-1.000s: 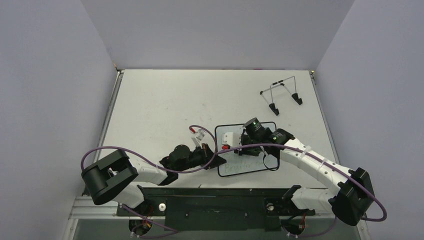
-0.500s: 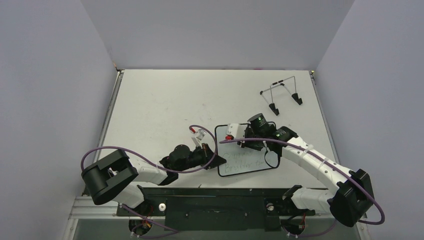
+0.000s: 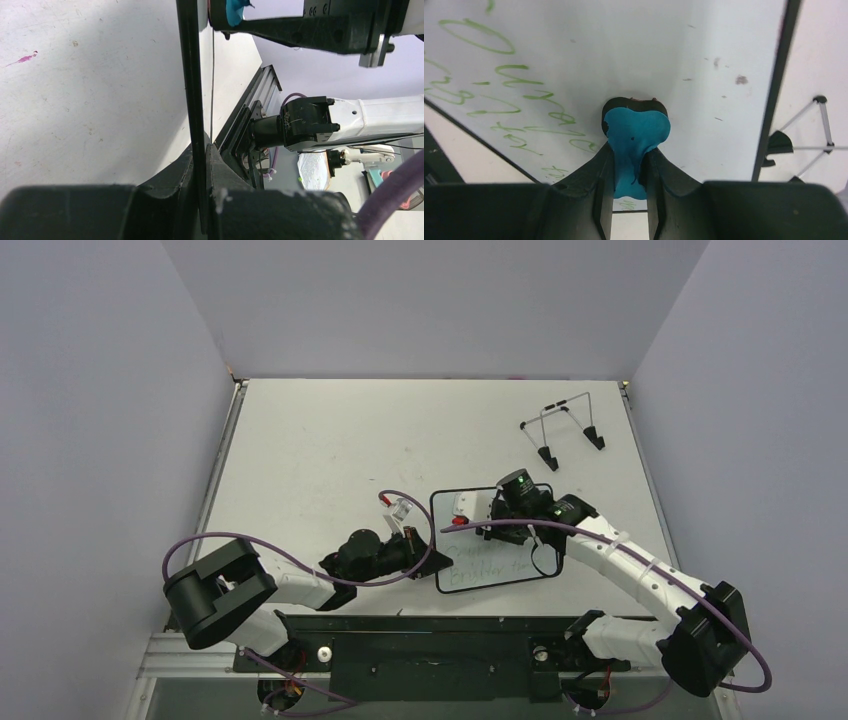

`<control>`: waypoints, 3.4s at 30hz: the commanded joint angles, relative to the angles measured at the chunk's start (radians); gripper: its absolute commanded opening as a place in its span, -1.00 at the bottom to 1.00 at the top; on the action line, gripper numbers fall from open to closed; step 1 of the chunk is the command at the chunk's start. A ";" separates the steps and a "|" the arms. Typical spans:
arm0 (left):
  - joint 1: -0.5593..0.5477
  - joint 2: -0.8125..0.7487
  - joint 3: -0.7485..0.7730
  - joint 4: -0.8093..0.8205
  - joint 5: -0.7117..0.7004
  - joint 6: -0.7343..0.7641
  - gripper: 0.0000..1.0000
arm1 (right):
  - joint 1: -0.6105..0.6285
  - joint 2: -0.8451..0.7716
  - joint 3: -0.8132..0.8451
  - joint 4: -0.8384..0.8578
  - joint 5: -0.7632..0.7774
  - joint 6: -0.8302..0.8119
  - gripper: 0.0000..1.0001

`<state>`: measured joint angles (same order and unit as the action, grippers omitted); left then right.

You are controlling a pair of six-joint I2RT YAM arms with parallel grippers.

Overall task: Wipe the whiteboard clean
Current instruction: Erase the whiteboard at the center of the board.

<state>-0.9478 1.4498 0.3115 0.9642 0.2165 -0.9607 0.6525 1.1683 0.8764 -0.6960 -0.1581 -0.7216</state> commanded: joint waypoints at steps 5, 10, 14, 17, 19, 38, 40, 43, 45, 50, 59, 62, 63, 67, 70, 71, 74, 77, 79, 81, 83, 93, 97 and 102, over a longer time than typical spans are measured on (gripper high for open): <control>-0.008 -0.003 0.031 0.120 0.025 0.031 -1.00 | -0.004 -0.011 0.003 0.001 -0.023 -0.008 -1.00; -0.009 0.000 0.029 0.128 0.026 0.030 -1.00 | -0.055 -0.010 0.002 0.073 0.064 0.072 -1.00; -0.008 -0.005 0.025 0.131 0.027 0.030 -1.00 | -0.044 -0.028 0.009 -0.107 -0.176 -0.104 -1.00; -0.009 -0.011 0.021 0.131 0.024 0.030 -1.00 | -0.045 -0.032 0.006 -0.093 -0.170 -0.096 -1.00; -0.008 -0.013 0.019 0.130 0.022 0.029 -1.00 | -0.061 -0.030 -0.003 0.010 -0.053 0.014 -1.00; -0.008 -0.018 0.018 0.129 0.024 0.033 -1.00 | -0.127 -0.052 -0.007 0.017 -0.119 0.001 -1.00; -0.008 -0.016 0.019 0.128 0.025 0.033 -1.00 | -0.117 -0.056 0.000 -0.070 -0.221 -0.084 -1.00; -0.008 -0.018 0.020 0.128 0.026 0.033 -1.00 | -0.107 -0.052 0.000 -0.074 -0.219 -0.094 -1.00; -0.008 -0.020 0.020 0.129 0.025 0.032 -1.00 | -0.108 -0.046 -0.008 0.018 -0.103 -0.010 -1.00; -0.008 -0.021 0.021 0.129 0.024 0.034 -1.00 | -0.121 -0.020 0.000 0.006 -0.103 0.005 -1.00; -0.008 -0.013 0.025 0.130 0.025 0.032 -1.00 | 0.003 -0.008 -0.011 -0.039 -0.142 -0.043 -1.00; -0.008 -0.011 0.028 0.128 0.024 0.033 -1.00 | 0.023 -0.006 -0.026 0.118 0.013 0.069 -1.00; -0.008 -0.010 0.030 0.128 0.024 0.033 -1.00 | 0.023 0.000 -0.027 0.140 0.085 0.108 -1.00; -0.008 -0.004 0.034 0.128 0.025 0.032 -1.00 | -0.004 0.037 -0.022 0.181 0.223 0.135 -1.00; -0.008 -0.005 0.033 0.126 0.027 0.031 -1.00 | -0.028 0.049 -0.007 0.109 0.211 0.092 -1.00; -0.008 -0.006 0.033 0.126 0.027 0.032 -1.00 | -0.030 0.051 -0.004 0.080 0.196 0.084 -1.00; -0.008 -0.006 0.031 0.125 0.027 0.033 -1.00 | -0.014 0.063 0.014 -0.012 0.022 -0.002 -1.00; -0.008 -0.008 0.031 0.126 0.028 0.033 -1.00 | 0.054 0.067 0.013 -0.081 -0.071 -0.069 -1.00; -0.008 -0.011 0.027 0.128 0.027 0.033 -1.00 | 0.064 0.074 0.021 -0.064 -0.082 -0.056 -1.00; -0.008 -0.017 0.022 0.127 0.020 0.033 -1.00 | 0.057 0.073 0.021 0.003 -0.015 0.016 -1.00; -0.008 -0.021 0.017 0.129 0.016 0.033 -1.00 | 0.019 0.067 0.007 0.083 0.103 0.080 -1.00; -0.008 -0.020 0.011 0.141 0.029 0.033 -1.00 | -0.031 0.060 0.010 -0.108 -0.106 -0.099 -1.00; -0.008 -0.039 -0.005 0.141 0.019 0.034 -1.00 | -0.004 0.057 0.006 -0.032 -0.051 -0.028 -1.00; -0.008 -0.038 -0.008 0.147 0.015 0.036 -1.00 | -0.076 0.046 -0.008 0.101 0.120 0.083 -1.00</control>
<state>-0.9455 1.4452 0.2901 0.9852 0.1780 -0.9829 0.6235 1.2251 0.8745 -0.7200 -0.1421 -0.7189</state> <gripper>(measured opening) 0.037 0.198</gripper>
